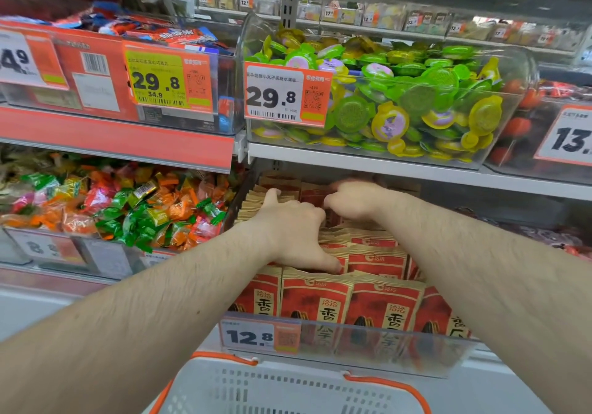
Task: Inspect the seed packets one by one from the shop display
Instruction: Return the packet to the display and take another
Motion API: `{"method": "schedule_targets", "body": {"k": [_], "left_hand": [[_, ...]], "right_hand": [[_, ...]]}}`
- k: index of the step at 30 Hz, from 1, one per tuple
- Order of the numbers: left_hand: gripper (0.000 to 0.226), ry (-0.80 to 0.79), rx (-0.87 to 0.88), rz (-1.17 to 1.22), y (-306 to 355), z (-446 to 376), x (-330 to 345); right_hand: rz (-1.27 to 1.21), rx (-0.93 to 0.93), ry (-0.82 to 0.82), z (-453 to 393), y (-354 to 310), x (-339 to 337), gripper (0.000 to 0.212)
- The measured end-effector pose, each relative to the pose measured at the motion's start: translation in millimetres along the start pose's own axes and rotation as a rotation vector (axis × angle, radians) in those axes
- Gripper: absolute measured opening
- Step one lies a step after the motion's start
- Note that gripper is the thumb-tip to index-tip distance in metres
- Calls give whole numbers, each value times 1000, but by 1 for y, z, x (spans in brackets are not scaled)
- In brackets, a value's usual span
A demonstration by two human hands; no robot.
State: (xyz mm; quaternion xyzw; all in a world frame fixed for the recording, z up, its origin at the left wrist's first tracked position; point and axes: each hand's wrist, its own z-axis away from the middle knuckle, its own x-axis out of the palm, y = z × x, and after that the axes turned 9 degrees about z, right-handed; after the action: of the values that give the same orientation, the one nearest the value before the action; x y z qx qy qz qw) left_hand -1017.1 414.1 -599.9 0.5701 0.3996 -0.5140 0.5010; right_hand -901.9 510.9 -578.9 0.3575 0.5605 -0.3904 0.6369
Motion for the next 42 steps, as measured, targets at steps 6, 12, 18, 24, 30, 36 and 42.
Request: {"method": "schedule_targets", "body": {"k": [6, 12, 18, 24, 30, 36, 42], "left_hand": [[80, -11, -10, 67, -2, 2, 1], [79, 3, -12, 72, 0, 3, 1], [86, -20, -52, -28, 1, 0, -1], [96, -86, -116, -26, 4, -5, -3], [91, -38, -120, -10, 9, 8, -8], [58, 207, -36, 122, 17, 30, -23], [34, 503, 217, 340, 13, 51, -39]], "right_hand": [[27, 38, -158, 1, -4, -2, 25], [2, 78, -266, -3, -8, 0, 23], [-26, 83, -264, 0, -5, 1, 22], [-40, 24, -161, 10, -1, -5, 27], [-38, -40, -80, 42, 11, -12, 42], [-171, -35, 140, 73, 18, -10, 29], [-363, -25, 508, 89, 17, -13, 14]]}}
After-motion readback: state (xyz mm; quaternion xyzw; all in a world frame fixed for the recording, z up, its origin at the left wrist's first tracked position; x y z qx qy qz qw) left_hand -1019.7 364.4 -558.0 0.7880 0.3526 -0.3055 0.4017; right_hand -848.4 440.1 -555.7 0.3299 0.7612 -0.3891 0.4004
